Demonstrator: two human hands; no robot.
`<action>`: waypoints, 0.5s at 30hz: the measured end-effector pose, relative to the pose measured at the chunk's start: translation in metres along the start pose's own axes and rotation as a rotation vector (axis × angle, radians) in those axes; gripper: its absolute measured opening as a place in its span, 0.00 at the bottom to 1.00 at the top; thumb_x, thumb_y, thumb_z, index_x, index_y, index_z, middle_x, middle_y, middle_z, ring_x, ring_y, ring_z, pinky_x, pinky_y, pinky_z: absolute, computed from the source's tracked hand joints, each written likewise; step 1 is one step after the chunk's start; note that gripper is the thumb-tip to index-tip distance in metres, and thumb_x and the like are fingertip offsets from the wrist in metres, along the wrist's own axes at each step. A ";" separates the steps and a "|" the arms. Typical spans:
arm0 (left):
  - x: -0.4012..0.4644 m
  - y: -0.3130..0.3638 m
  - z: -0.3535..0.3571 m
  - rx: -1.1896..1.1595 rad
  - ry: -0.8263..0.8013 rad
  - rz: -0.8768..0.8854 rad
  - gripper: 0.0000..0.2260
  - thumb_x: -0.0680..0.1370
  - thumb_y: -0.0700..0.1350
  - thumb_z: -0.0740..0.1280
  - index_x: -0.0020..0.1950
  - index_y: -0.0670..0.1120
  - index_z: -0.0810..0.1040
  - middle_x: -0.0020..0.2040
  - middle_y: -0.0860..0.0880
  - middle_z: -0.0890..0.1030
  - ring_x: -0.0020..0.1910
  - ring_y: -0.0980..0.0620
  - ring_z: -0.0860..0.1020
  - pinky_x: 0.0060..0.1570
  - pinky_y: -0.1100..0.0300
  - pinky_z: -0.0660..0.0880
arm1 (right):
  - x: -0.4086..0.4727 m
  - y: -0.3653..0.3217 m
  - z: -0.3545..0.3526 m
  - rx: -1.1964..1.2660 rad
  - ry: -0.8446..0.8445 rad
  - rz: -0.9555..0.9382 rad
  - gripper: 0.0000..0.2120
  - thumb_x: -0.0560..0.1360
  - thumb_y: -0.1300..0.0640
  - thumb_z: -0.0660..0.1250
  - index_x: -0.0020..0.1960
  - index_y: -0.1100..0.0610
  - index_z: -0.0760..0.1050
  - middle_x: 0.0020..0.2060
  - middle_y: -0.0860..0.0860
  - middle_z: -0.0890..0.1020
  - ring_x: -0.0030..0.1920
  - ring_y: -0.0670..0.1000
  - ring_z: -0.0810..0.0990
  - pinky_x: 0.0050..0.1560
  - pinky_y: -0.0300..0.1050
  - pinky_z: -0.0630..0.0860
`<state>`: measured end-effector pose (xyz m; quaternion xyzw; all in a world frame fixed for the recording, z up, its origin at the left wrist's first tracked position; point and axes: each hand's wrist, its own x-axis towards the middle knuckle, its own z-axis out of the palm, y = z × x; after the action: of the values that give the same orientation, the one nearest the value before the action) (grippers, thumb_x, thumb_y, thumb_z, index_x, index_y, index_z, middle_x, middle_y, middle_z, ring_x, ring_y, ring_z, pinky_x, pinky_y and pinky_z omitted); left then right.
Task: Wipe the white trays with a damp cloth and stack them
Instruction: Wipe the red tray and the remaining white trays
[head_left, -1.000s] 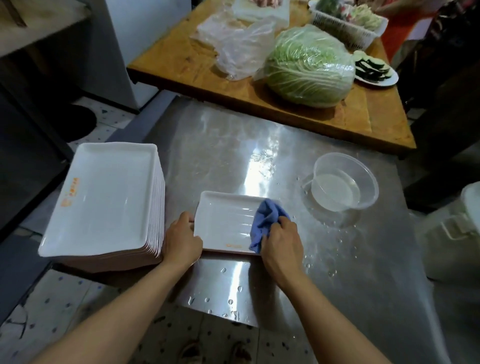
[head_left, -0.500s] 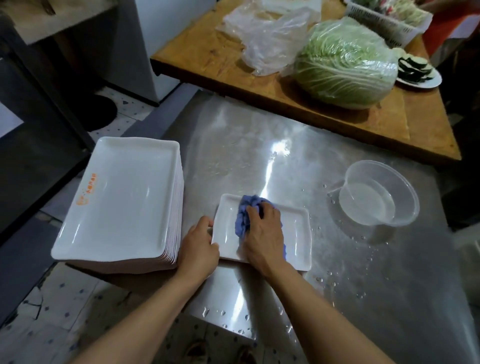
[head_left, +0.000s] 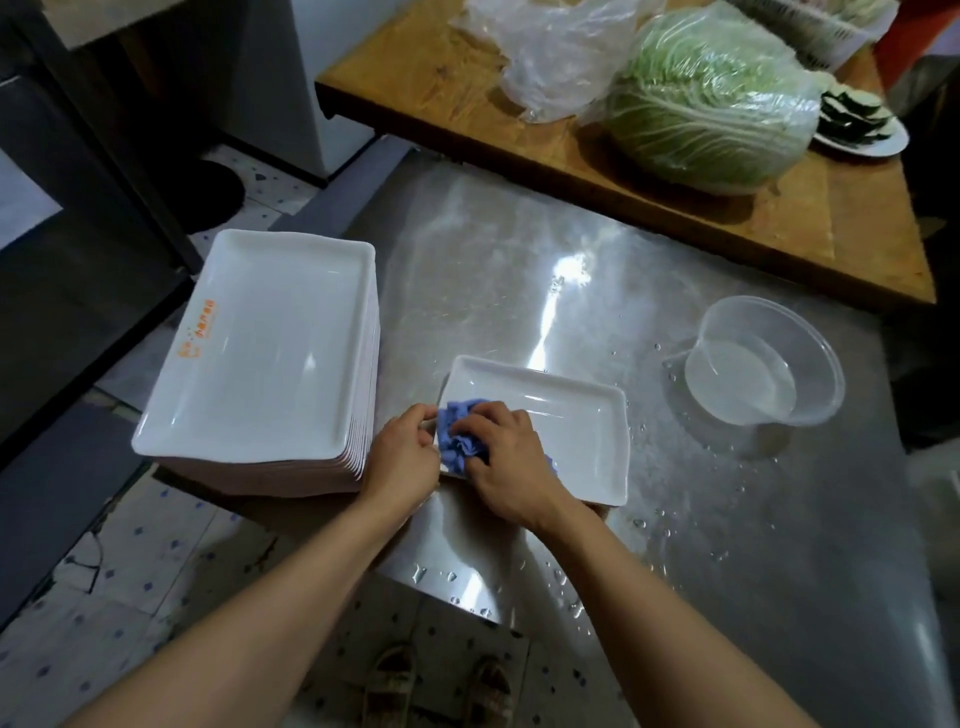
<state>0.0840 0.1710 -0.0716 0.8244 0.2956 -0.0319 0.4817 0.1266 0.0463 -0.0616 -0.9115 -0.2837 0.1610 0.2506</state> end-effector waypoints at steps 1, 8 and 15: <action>0.000 0.000 0.000 -0.037 -0.004 -0.013 0.17 0.73 0.33 0.58 0.54 0.49 0.78 0.45 0.42 0.81 0.43 0.39 0.80 0.44 0.46 0.79 | -0.006 0.000 0.000 0.001 -0.022 -0.008 0.18 0.72 0.61 0.64 0.62 0.54 0.75 0.63 0.52 0.71 0.59 0.56 0.66 0.61 0.45 0.62; -0.005 0.010 0.009 0.109 0.027 -0.048 0.07 0.74 0.44 0.67 0.52 0.45 0.76 0.50 0.44 0.81 0.49 0.42 0.78 0.49 0.53 0.75 | -0.034 0.001 -0.004 -0.097 -0.003 -0.097 0.16 0.76 0.58 0.62 0.64 0.54 0.73 0.64 0.52 0.71 0.60 0.56 0.67 0.60 0.48 0.65; -0.016 0.023 0.025 0.416 -0.008 0.028 0.17 0.73 0.41 0.61 0.62 0.42 0.68 0.61 0.41 0.74 0.58 0.39 0.74 0.56 0.48 0.72 | -0.067 0.030 -0.019 -0.247 0.162 0.108 0.16 0.77 0.54 0.58 0.63 0.52 0.74 0.63 0.50 0.74 0.62 0.55 0.71 0.58 0.48 0.65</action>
<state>0.0885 0.1348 -0.0622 0.9100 0.2690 -0.0887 0.3026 0.0950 -0.0225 -0.0525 -0.9593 -0.2309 0.0642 0.1494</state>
